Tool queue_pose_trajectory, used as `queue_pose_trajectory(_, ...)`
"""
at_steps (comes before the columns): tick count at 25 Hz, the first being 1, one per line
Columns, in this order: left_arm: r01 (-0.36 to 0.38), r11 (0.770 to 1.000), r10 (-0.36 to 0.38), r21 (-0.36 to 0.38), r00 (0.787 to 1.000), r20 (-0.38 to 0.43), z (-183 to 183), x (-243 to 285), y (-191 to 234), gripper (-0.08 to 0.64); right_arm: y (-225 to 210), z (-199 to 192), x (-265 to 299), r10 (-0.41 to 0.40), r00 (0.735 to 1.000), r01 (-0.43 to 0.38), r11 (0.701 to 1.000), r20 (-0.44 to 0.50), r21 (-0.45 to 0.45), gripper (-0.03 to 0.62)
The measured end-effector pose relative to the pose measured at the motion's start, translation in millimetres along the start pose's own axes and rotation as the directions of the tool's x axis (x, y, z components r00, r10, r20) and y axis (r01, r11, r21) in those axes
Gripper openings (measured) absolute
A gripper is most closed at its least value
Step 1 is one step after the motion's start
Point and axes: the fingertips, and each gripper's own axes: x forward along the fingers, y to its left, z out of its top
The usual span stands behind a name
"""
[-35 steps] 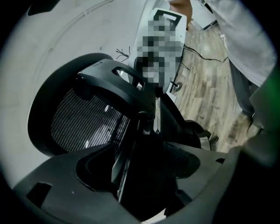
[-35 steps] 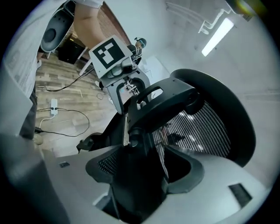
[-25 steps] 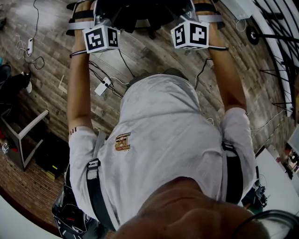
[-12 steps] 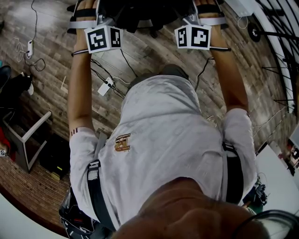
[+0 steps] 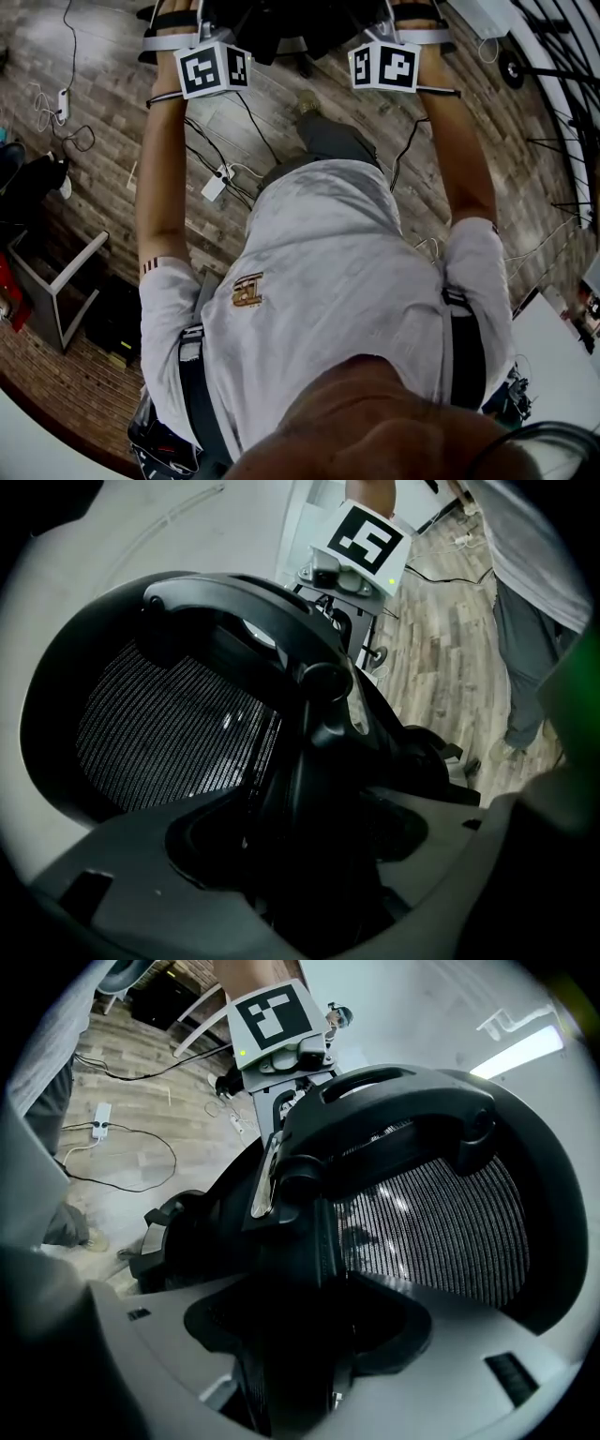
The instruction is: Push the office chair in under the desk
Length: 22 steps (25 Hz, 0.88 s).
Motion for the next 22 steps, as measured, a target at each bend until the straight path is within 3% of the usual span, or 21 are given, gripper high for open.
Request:
queue_pose_trajectory(14,-0.009,1.000,0.009,0.009,0.999,0.052,-65,113,54,0.344,-43,-23,123,-0.030,0.998,0.032,0.999,-0.057,0.039,0.264)
queue_pose_trajectory(22,-0.006,1.000,0.005,0.014,0.998,0.058,-95,185,84,0.344,-68,-47,196,-0.024,0.999,0.025,0.999,-0.034,0.034,0.264)
